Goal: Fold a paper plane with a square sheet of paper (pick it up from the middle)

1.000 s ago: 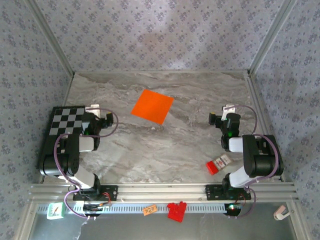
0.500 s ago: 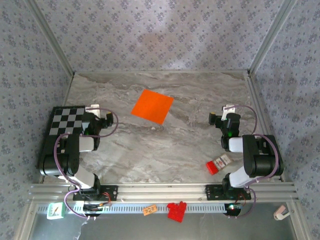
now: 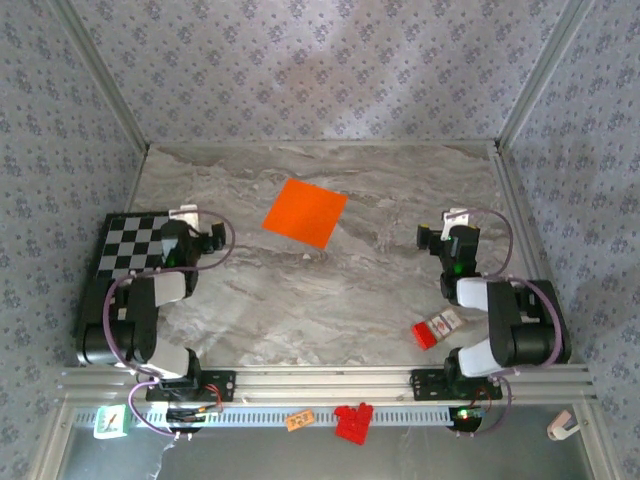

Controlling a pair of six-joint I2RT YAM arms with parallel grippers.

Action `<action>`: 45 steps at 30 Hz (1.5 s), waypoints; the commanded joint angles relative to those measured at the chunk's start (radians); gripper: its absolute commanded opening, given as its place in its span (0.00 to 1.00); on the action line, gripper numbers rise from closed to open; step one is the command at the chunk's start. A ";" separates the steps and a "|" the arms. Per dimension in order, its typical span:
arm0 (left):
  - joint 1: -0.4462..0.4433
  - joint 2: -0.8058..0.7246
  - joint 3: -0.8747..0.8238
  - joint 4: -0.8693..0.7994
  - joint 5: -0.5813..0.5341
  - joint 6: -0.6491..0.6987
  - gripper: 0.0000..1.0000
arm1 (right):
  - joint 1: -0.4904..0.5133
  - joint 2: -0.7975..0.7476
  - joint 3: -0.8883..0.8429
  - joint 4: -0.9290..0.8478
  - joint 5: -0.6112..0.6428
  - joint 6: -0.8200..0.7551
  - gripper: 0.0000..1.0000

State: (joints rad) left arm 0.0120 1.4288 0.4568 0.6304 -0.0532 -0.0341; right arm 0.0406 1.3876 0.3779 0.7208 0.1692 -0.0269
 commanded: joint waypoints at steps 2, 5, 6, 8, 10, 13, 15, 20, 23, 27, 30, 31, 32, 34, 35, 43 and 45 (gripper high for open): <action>-0.002 -0.127 0.063 -0.153 -0.006 -0.021 1.00 | 0.024 -0.185 0.094 -0.266 0.097 0.058 1.00; -0.004 -0.200 0.104 -0.226 0.000 -0.097 1.00 | 0.027 -0.272 0.214 -0.530 0.083 0.243 1.00; -0.010 -0.219 0.131 -0.270 0.001 -0.131 1.00 | 0.027 -0.284 0.266 -0.635 0.065 0.305 1.00; -0.022 -0.242 0.193 -0.360 0.015 -0.209 1.00 | 0.028 -0.280 0.350 -0.762 -0.009 0.365 1.00; -0.036 -0.248 0.267 -0.458 0.067 -0.308 1.00 | 0.038 -0.253 0.410 -0.825 -0.057 0.436 1.00; -0.037 -0.245 0.345 -0.521 0.279 -0.427 1.00 | 0.042 -0.171 0.495 -0.890 -0.189 0.554 1.00; -0.045 -0.238 0.358 -0.489 0.377 -0.490 1.00 | 0.071 -0.104 0.539 -0.905 -0.297 0.585 1.00; -0.052 -0.211 0.412 -0.563 0.431 -0.536 1.00 | 0.205 0.076 0.612 -0.841 -0.368 0.648 1.00; -0.053 -0.202 0.415 -0.589 0.406 -0.548 1.00 | 0.290 0.222 0.700 -0.837 -0.398 0.693 1.00; -0.052 -0.182 0.435 -0.644 0.372 -0.580 1.00 | 0.387 0.387 0.841 -0.853 -0.436 0.714 0.92; -0.052 -0.153 0.482 -0.715 0.385 -0.563 1.00 | 0.444 0.486 0.961 -0.904 -0.432 0.729 0.90; -0.051 -0.150 0.485 -0.718 0.391 -0.557 1.00 | 0.463 0.515 0.992 -0.917 -0.427 0.732 0.89; -0.051 -0.149 0.485 -0.718 0.392 -0.554 1.00 | 0.477 0.535 1.015 -0.930 -0.424 0.734 0.89; -0.052 -0.152 0.487 -0.726 0.395 -0.539 1.00 | 0.503 0.592 1.078 -0.962 -0.424 0.740 0.88; -0.052 -0.153 0.488 -0.730 0.395 -0.532 1.00 | 0.513 0.614 1.106 -0.977 -0.421 0.740 0.88; -0.052 -0.153 0.498 -0.740 0.426 -0.497 1.00 | 0.571 0.789 1.304 -1.094 -0.394 0.728 0.86; -0.053 -0.151 0.505 -0.749 0.430 -0.495 1.00 | 0.577 0.827 1.346 -1.130 -0.387 0.722 0.86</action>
State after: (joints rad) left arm -0.0395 1.2812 0.9176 -0.1028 0.3458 -0.5571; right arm 0.6079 2.1647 1.6581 -0.3088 -0.2390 0.6922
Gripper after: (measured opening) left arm 0.998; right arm 0.860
